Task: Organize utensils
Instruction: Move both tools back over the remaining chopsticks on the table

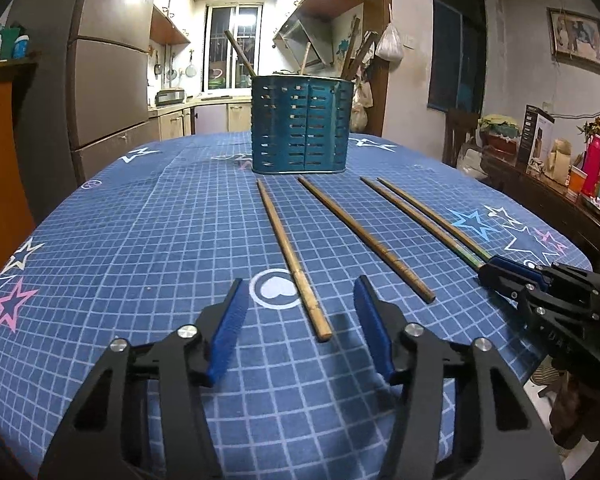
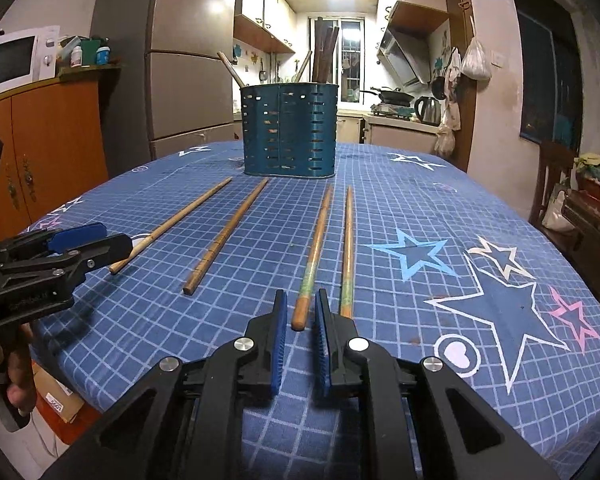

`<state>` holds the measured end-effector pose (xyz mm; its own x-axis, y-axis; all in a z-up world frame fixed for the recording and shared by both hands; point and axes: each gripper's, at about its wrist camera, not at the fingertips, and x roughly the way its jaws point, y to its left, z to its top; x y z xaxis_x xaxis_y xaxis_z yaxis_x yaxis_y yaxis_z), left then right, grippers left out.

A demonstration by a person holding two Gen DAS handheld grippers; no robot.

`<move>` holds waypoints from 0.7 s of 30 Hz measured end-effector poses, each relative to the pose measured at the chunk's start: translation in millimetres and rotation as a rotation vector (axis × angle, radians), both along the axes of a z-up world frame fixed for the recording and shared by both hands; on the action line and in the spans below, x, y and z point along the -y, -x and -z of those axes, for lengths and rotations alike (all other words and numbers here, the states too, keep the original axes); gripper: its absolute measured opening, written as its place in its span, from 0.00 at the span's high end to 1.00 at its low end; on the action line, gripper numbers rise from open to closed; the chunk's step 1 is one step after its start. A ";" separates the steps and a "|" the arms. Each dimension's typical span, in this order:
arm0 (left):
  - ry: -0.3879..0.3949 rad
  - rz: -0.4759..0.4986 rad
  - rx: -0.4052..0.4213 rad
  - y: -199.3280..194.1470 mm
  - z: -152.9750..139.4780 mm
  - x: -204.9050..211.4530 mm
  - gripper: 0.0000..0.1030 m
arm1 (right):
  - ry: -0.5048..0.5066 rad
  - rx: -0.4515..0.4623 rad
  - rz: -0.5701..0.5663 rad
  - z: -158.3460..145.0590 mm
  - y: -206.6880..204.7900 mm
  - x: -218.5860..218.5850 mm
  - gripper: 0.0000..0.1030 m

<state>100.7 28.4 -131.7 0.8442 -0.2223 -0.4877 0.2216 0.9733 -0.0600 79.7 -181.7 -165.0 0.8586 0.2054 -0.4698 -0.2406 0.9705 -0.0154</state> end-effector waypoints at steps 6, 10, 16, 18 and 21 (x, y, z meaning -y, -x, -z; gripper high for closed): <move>-0.014 0.014 -0.006 3.2 7.5 11.9 0.62 | 0.012 0.011 0.002 0.5 0.8 -2.7 0.85; -0.027 0.001 0.014 7.8 11.7 16.6 0.72 | 0.009 0.022 0.004 2.2 2.8 -2.7 0.85; -0.038 -0.039 0.059 17.1 16.1 18.5 0.79 | -0.002 0.037 0.008 5.9 6.3 -2.6 0.88; -0.039 -0.049 0.071 18.8 17.2 19.5 0.80 | -0.003 0.042 0.008 6.5 7.5 -2.5 0.88; -0.039 -0.061 0.083 20.0 17.1 20.9 0.89 | -0.008 0.041 0.009 6.6 7.1 -2.6 0.89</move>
